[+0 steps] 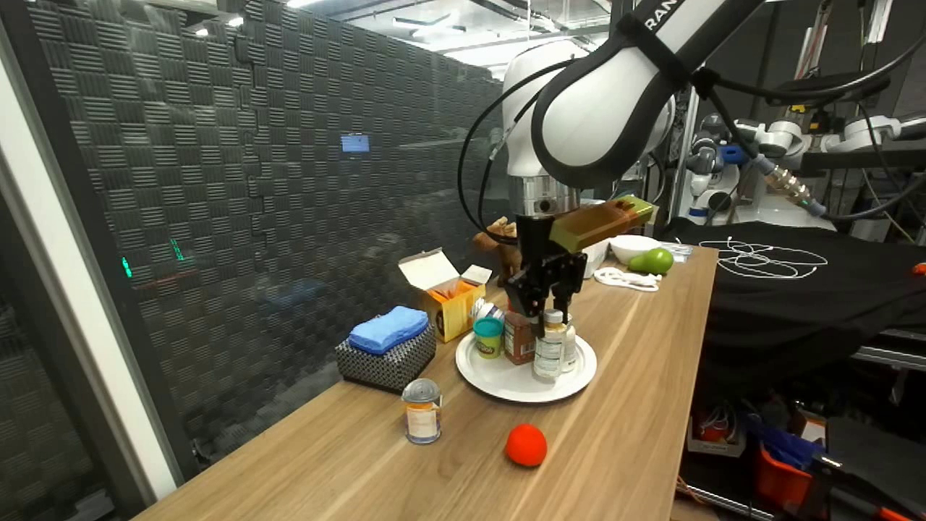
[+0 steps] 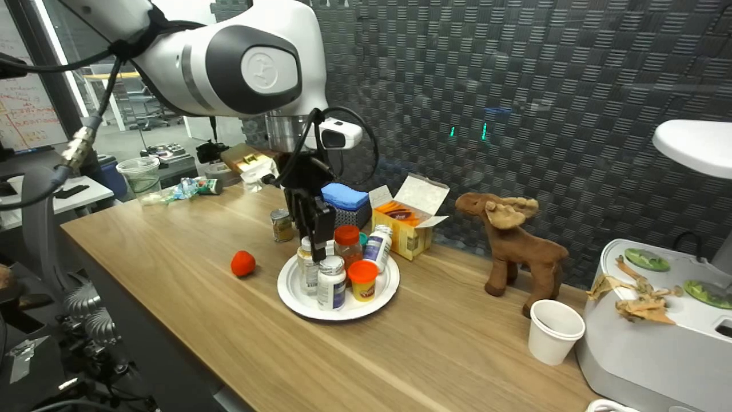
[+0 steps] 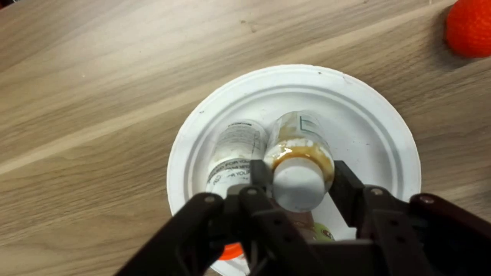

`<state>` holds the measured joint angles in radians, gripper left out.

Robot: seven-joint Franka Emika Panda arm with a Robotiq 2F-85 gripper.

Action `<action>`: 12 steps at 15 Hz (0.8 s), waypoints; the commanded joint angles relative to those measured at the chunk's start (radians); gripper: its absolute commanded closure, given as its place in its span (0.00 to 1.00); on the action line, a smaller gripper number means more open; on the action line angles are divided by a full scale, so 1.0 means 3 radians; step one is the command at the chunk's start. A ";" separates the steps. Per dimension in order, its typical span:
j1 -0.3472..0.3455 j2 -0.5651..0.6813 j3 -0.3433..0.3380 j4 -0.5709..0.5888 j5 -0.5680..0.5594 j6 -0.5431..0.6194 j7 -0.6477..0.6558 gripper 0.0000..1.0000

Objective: Pick up the bottles and small containers from the table and put them on the white plate.

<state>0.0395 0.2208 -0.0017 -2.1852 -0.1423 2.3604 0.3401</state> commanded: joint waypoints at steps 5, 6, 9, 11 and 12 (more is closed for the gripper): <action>0.0065 0.0109 0.0000 0.0119 0.0032 -0.0089 -0.0120 0.00; 0.0079 0.0091 0.0002 0.0102 0.0020 -0.0087 -0.0112 0.00; 0.0145 0.0007 0.0018 0.0045 -0.0022 -0.0064 -0.0061 0.00; 0.0230 -0.0091 0.0031 -0.0004 -0.0120 -0.0048 0.0027 0.00; 0.0288 -0.0145 0.0035 -0.0025 -0.0210 -0.0044 0.0100 0.01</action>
<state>0.0864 0.2359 0.0060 -2.1774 -0.1533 2.3554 0.3253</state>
